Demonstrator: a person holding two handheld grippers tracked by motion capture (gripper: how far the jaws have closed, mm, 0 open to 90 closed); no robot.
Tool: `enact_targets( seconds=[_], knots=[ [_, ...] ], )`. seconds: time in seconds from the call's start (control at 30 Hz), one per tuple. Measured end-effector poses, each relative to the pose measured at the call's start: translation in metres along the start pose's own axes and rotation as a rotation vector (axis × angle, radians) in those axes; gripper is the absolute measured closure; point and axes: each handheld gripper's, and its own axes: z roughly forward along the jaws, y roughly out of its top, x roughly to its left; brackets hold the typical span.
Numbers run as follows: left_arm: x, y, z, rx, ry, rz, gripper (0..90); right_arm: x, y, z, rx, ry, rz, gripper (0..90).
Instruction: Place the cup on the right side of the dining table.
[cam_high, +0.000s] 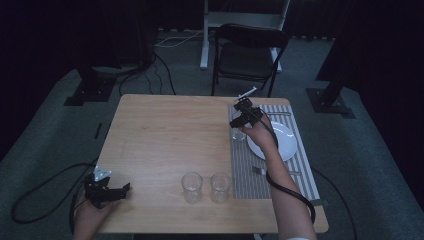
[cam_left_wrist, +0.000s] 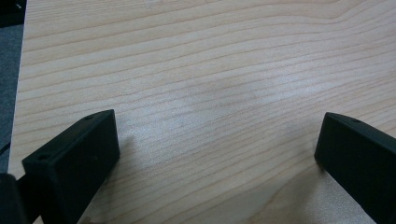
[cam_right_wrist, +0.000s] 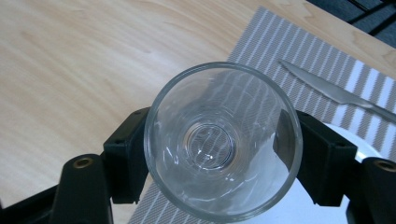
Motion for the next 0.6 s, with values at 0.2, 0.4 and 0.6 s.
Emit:
enact_targets(
  seconds=[0.2, 0.4, 0.6],
  knots=[
    [0.000, 0.000, 0.000, 0.000, 0.001, 0.000, 0.2, -0.016, 0.016, 0.017, 0.022, -0.049, 0.044, 28.6],
    [0.000, 0.000, 0.000, 0.000, 0.001, 0.001, 0.2, -0.028, 0.025, 0.035, 0.038, -0.059, 0.100, 28.6],
    [0.000, 0.000, 0.000, 0.000, 0.001, 0.001, 0.3, -0.034, 0.030, 0.048, 0.061, -0.068, 0.106, 28.6]
  ],
)
